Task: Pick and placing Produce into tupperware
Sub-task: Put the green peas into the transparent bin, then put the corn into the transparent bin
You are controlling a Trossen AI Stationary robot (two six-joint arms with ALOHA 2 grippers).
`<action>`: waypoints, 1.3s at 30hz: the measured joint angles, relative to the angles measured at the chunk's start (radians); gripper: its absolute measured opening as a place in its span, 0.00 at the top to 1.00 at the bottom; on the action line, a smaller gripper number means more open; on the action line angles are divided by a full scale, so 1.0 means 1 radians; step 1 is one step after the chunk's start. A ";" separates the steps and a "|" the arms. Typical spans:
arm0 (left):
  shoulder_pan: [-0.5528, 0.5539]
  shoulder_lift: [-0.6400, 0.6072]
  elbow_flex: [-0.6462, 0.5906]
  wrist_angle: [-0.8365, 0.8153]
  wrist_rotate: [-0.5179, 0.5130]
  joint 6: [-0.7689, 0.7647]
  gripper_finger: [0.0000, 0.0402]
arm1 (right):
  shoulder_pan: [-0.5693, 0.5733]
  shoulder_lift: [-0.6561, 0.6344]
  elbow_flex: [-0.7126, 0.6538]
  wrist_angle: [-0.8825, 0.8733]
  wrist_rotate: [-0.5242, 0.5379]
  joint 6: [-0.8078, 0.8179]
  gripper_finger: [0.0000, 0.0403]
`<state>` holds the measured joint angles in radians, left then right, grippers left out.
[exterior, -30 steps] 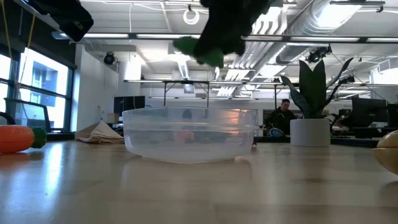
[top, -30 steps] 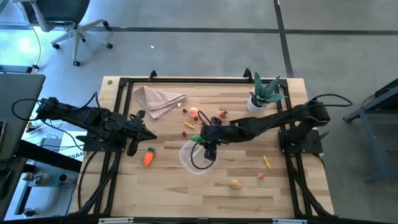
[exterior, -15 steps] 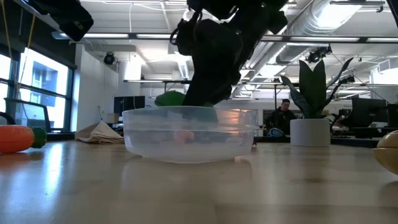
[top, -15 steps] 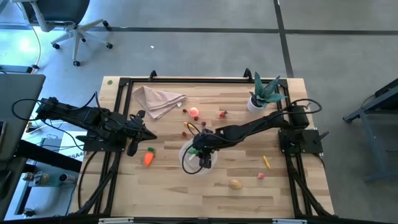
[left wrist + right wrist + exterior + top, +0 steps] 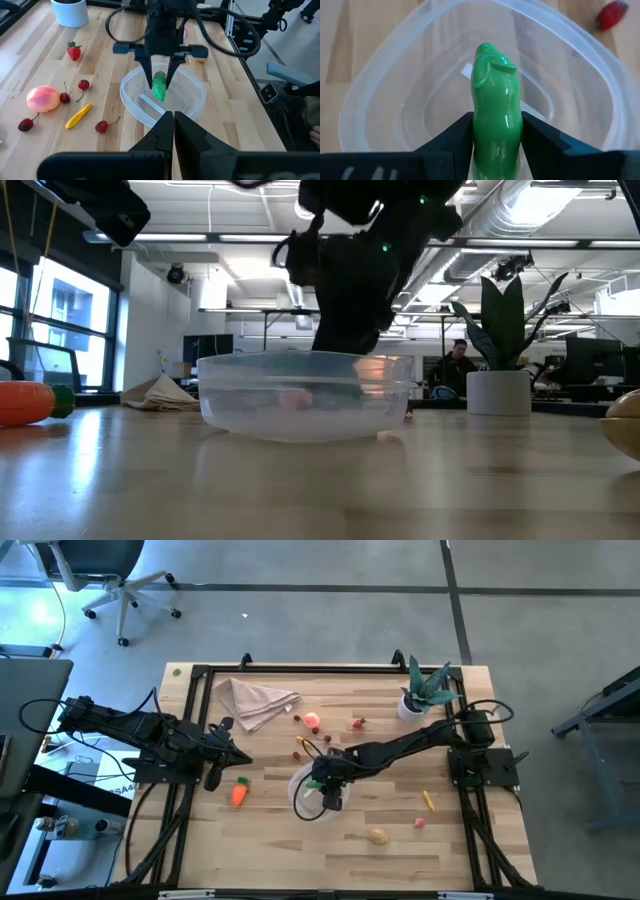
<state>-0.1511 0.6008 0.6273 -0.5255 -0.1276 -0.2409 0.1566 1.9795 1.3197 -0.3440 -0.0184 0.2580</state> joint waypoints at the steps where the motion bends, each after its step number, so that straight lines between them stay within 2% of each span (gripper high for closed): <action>1: 0.000 0.000 0.000 0.000 0.000 0.000 0.99 | 0.000 0.012 0.000 -0.009 -0.001 0.002 0.64; 15: 0.000 0.000 0.000 0.000 0.000 0.000 0.99 | 0.000 0.035 -0.002 -0.009 -0.005 0.003 0.64; 19: 0.000 0.000 0.000 0.000 0.000 0.000 0.99 | 0.001 0.035 -0.002 -0.010 0.026 0.003 0.64; 30: 0.000 0.000 0.000 0.000 0.000 0.000 0.99 | 0.001 0.035 -0.002 -0.009 0.041 0.004 0.55; 39: 0.000 0.000 0.000 0.000 0.000 0.000 0.99 | 0.001 0.031 0.006 -0.031 0.041 0.006 0.54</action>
<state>-0.1511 0.6010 0.6273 -0.5258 -0.1276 -0.2407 0.1574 2.0100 1.3261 -0.3748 0.0227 0.2640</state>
